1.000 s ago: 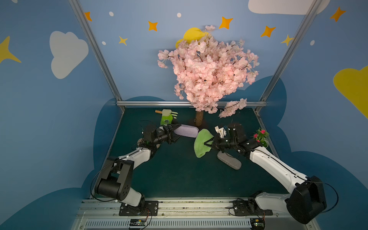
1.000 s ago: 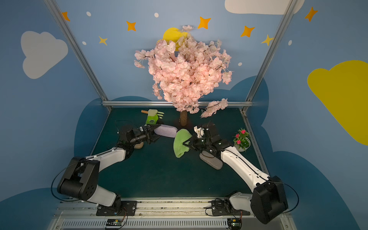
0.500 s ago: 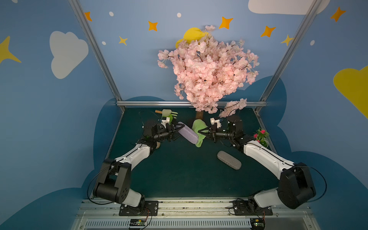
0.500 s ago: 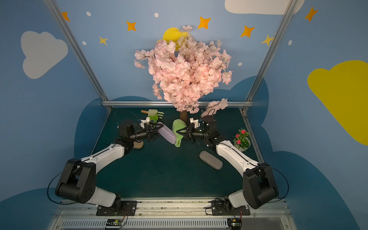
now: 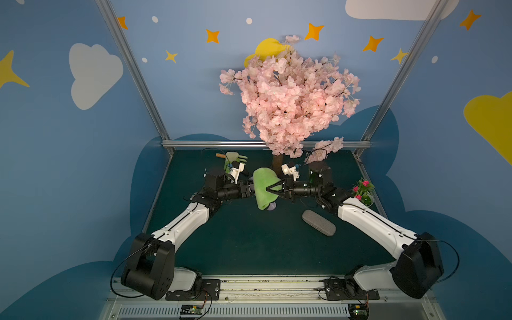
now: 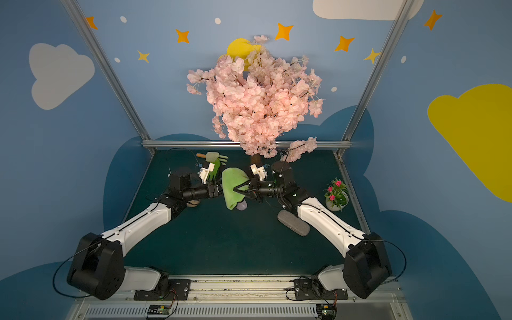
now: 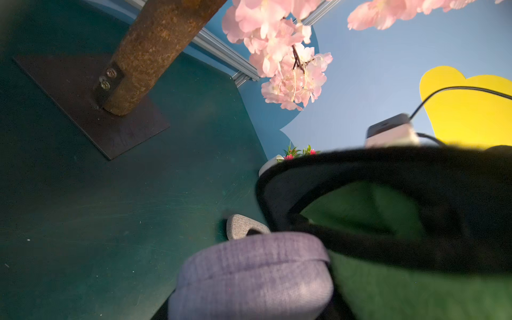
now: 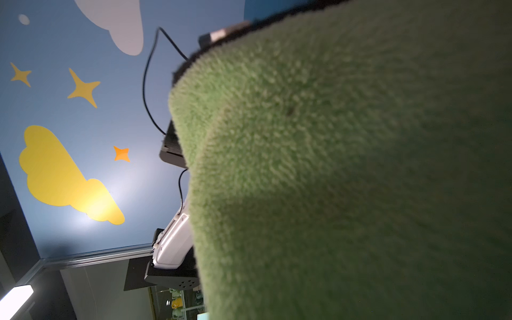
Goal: Wipe the eyeglass case
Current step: Wipe the dirt from the eyeglass case.
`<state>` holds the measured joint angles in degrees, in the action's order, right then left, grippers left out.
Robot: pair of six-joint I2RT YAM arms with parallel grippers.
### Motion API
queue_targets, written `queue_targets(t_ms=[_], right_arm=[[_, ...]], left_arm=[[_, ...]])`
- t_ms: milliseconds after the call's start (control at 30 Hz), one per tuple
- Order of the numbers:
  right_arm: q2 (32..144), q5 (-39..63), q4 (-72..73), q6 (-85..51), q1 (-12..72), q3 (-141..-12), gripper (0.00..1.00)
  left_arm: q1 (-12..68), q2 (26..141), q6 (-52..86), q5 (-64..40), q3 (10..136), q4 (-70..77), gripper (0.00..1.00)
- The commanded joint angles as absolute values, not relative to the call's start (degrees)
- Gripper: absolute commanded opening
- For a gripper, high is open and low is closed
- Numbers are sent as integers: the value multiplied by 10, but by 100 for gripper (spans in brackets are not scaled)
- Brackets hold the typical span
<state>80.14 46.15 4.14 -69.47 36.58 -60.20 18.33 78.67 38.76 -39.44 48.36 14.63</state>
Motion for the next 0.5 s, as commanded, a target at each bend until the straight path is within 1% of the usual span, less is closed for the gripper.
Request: queue_targets(t_ms=[0, 67, 100, 167, 200, 267, 333, 400, 467], right_arm=[[799, 468, 0, -661, 339, -545, 0], [780, 472, -27, -636, 299, -499, 0], [768, 474, -64, -609, 274, -490, 0], [751, 461, -192, -523, 233, -519, 0], [747, 450, -244, -480, 226, -549, 0], [754, 441, -343, -403, 229, -636, 0], [774, 448, -410, -360, 245, -717, 0], [788, 447, -443, -342, 273, -781, 0], [800, 449, -436, -360, 306, -813, 0]], left_arm=[[181, 763, 370, -391, 470, 231, 3], [178, 743, 353, -379, 459, 242, 3], [177, 731, 333, -369, 453, 242, 3], [181, 707, 265, -355, 442, 230, 3], [187, 699, 221, -346, 441, 210, 3], [219, 680, 85, -308, 448, 130, 3], [253, 670, -22, -273, 446, 80, 3], [278, 665, -91, -238, 434, 67, 3], [299, 662, -135, -207, 428, 59, 3]])
